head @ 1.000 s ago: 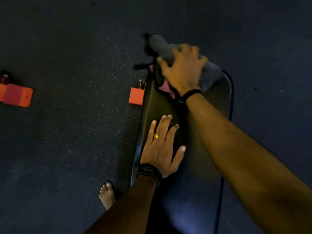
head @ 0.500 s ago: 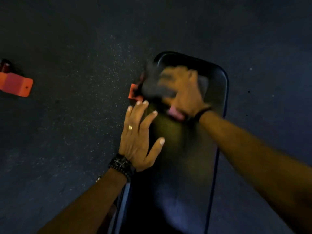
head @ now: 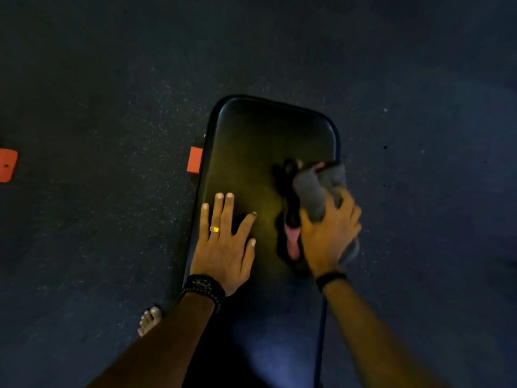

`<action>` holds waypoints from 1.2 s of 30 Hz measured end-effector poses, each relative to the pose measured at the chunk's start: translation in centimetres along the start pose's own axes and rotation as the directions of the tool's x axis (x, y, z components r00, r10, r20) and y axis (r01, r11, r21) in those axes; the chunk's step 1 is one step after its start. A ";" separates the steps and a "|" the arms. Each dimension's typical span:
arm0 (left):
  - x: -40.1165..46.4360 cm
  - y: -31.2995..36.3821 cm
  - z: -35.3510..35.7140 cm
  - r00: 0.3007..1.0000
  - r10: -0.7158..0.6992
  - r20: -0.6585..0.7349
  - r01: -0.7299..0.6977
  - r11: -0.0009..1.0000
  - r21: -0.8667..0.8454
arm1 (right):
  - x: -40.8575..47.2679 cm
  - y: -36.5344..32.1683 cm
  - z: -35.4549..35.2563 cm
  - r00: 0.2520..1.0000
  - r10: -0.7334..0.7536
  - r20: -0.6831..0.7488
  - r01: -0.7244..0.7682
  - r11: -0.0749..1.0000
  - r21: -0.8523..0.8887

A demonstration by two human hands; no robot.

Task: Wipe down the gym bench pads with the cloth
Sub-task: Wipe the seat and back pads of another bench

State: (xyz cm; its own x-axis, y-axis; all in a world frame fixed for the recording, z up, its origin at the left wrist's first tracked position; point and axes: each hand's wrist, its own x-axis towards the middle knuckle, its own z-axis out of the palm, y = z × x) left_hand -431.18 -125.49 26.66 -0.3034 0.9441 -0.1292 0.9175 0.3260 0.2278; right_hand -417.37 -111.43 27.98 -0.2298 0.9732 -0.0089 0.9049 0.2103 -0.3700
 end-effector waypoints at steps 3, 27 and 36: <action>0.0 0.1 0.1 1.000 -0.008 -0.002 0.008 1.000 -0.016 | 9.6 -2.0 0.9 0.997 0.047 -0.062 -0.047 0.999 -0.001; 0.0 -0.3 0.1 0.999 -0.031 -0.019 0.029 0.997 -0.068 | 10.4 -0.1 0.4 0.990 0.142 -0.014 -0.131 0.947 0.294; -0.3 -0.2 0.1 0.999 -0.026 -0.045 0.022 0.995 -0.093 | 6.2 1.2 0.1 0.993 0.117 -0.033 -0.104 0.955 0.278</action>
State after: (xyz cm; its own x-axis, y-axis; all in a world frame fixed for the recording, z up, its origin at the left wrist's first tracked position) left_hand -431.29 -125.81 26.56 -0.3385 0.9365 -0.0915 0.8828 0.3498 0.3135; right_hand -417.81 -105.13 27.36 -0.1104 0.9937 -0.0217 0.7885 0.0743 -0.6105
